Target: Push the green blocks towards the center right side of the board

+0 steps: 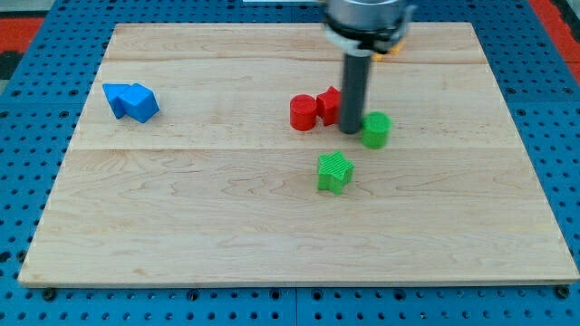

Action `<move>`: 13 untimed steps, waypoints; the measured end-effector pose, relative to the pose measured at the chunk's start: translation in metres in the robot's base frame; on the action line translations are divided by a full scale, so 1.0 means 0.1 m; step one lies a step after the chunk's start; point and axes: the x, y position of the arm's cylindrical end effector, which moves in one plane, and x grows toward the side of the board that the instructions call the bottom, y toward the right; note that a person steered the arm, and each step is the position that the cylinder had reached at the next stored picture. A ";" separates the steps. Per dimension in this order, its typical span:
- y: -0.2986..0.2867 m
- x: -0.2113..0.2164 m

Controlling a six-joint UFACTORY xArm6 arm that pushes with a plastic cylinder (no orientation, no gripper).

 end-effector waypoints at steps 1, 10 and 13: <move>0.58 0.00; 0.32 0.66; 0.13 0.02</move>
